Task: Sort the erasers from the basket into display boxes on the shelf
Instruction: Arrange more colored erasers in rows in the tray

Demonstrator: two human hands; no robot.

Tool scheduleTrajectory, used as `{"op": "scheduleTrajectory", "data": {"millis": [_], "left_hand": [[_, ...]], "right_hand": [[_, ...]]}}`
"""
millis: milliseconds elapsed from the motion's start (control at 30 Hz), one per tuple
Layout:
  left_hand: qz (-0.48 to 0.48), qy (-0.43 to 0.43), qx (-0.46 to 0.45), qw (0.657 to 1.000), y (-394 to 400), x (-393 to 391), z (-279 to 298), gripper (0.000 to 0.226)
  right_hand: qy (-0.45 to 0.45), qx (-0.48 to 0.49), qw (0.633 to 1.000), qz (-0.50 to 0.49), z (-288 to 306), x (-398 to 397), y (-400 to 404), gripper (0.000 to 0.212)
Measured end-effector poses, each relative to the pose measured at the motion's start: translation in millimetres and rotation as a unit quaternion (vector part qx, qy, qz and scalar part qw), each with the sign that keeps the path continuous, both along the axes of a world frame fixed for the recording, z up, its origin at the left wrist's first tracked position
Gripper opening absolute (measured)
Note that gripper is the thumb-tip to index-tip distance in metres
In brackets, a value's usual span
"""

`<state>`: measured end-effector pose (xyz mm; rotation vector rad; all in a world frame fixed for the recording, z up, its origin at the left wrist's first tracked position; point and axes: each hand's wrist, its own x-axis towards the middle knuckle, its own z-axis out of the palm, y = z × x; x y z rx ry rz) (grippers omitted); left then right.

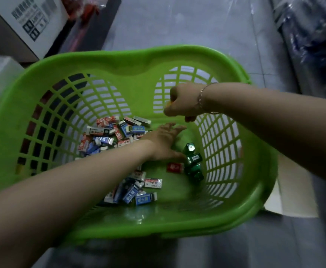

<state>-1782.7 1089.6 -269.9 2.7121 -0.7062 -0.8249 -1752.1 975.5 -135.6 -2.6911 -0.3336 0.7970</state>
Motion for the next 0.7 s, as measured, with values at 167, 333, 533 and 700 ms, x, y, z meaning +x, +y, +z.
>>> {"op": "scheduleTrajectory", "data": {"millis": [167, 333, 533, 700], "left_hand": [[-0.076, -0.02, 0.047, 0.996, -28.5, -5.8, -12.3, 0.066], [-0.053, -0.027, -0.051, 0.997, -41.2, -19.3, -23.9, 0.043], [0.126, 0.091, -0.095, 0.983, -43.3, -16.1, -26.2, 0.046], [0.264, 0.01, -0.214, 0.94, -40.1, -3.9, 33.2, 0.005]], "right_hand": [[-0.113, 0.008, 0.993, 0.016, 20.1, -28.2, -24.4, 0.025], [-0.165, 0.075, 0.983, 0.032, 28.8, -53.7, -41.4, 0.023], [-0.261, 0.17, 0.95, 0.018, 50.6, -77.1, -63.3, 0.03], [-0.244, 0.229, 0.931, -0.148, 59.5, -85.2, -97.9, 0.015]]}}
